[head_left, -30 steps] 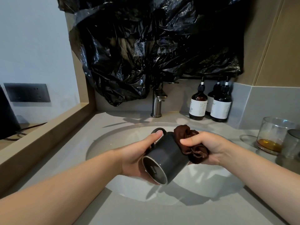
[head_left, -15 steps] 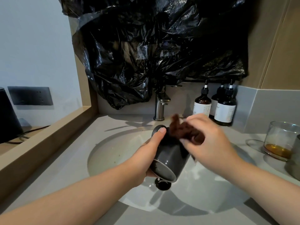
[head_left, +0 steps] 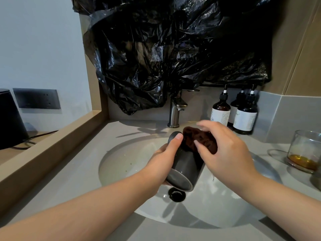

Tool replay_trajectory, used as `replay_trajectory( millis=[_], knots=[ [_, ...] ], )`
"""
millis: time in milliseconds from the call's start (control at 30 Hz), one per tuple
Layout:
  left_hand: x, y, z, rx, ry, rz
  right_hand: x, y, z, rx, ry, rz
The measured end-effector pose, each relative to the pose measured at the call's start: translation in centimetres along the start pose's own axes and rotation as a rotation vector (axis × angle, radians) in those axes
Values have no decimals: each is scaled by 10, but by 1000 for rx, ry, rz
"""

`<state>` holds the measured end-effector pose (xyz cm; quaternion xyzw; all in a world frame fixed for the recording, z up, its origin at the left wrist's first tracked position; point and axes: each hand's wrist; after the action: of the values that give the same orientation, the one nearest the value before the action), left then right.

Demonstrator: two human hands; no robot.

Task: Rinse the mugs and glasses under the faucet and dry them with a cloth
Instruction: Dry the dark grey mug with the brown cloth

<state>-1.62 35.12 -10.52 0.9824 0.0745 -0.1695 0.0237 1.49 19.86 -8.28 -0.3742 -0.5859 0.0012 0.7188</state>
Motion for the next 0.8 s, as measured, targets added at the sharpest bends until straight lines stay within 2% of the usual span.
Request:
replay_trajectory(
  millis=[133,300,467,633,800],
  knots=[
    [1,0,0,7,27,-16,0,-2,1,-66,-100,78],
    [3,-4,0,-29,27,-50,-8,-2,9,-19,-183,184],
    [6,-5,-1,-49,-2,-88,4,6,0,-12,-1,69],
    [5,-4,-1,0,38,-97,-5,1,9,36,-140,198],
    [2,-2,-2,10,80,-107,9,3,1,4,-83,187]
  ],
)
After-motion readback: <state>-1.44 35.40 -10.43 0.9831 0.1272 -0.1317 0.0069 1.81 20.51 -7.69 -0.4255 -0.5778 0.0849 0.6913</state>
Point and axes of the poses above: each hand's wrist, its own x-axis towards the middle knuckle, its own y-axis out of the palm, z = x × y, and after that the axes turned 11 degrees about -y, right-handed
